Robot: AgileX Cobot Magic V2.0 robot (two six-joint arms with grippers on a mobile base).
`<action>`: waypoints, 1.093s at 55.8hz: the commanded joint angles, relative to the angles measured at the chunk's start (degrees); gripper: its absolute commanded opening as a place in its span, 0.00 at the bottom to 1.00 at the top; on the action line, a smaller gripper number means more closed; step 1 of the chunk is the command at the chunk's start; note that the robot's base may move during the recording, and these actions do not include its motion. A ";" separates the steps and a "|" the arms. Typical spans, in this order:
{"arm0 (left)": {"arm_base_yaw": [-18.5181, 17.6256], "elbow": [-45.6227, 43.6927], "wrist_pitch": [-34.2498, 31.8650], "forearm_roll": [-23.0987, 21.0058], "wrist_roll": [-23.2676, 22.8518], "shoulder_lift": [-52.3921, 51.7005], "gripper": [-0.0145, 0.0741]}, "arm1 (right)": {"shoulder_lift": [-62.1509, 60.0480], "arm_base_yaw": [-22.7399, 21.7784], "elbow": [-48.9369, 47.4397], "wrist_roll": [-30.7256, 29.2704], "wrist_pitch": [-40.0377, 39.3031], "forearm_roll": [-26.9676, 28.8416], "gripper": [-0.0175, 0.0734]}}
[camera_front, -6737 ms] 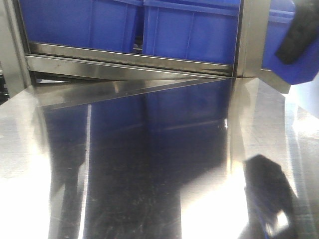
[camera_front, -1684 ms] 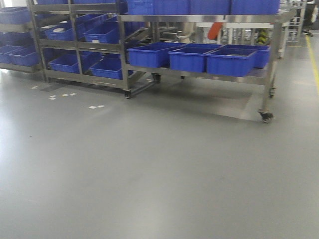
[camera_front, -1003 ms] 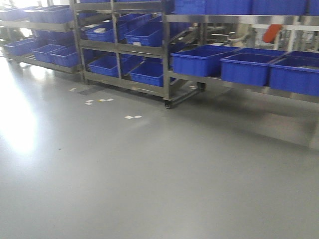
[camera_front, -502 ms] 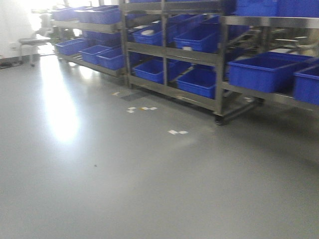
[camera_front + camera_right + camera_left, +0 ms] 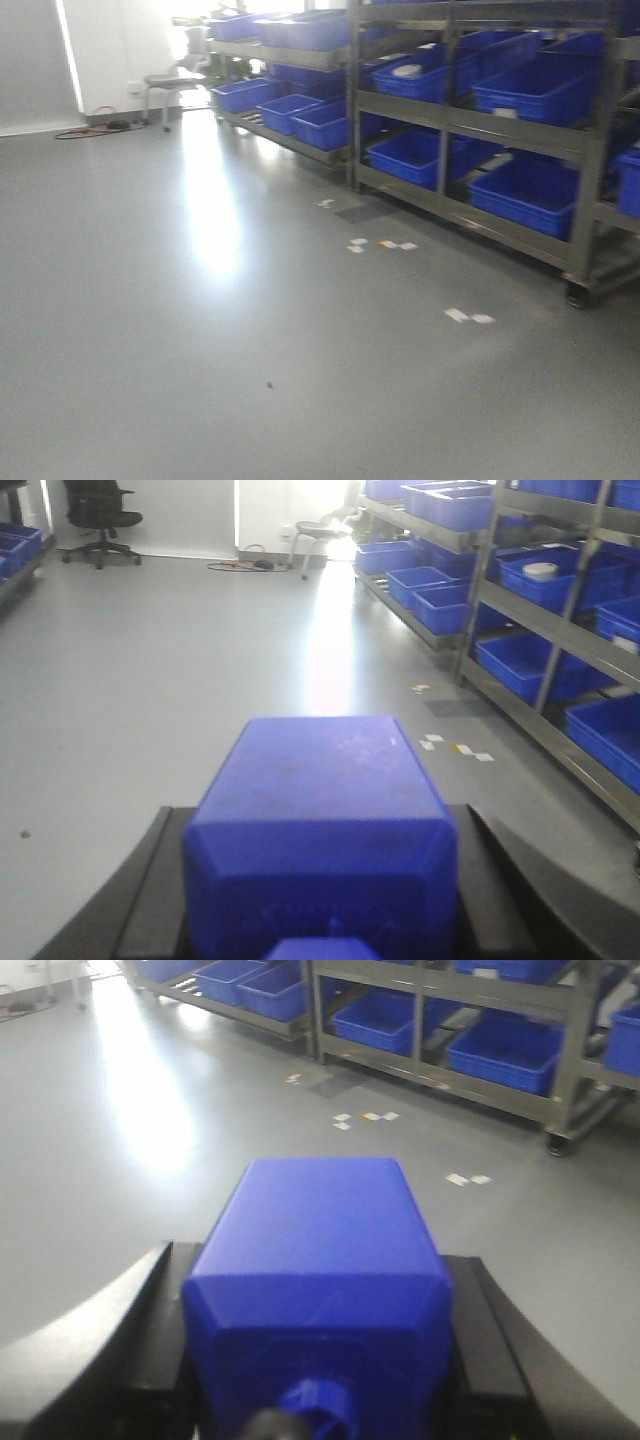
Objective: Pick and sort blue part to right shelf
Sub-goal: 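Drive the base up to the shelf rack of blue bins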
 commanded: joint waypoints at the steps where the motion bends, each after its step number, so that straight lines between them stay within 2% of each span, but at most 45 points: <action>1: -0.46 -1.58 -5.01 0.67 -0.37 0.75 0.52 | 0.85 -0.19 -1.46 -0.08 -5.11 0.73 0.50; 61: -0.46 -1.58 -5.01 0.67 -0.37 0.75 0.52 | 0.85 -0.19 -1.46 -0.08 -5.11 0.73 0.50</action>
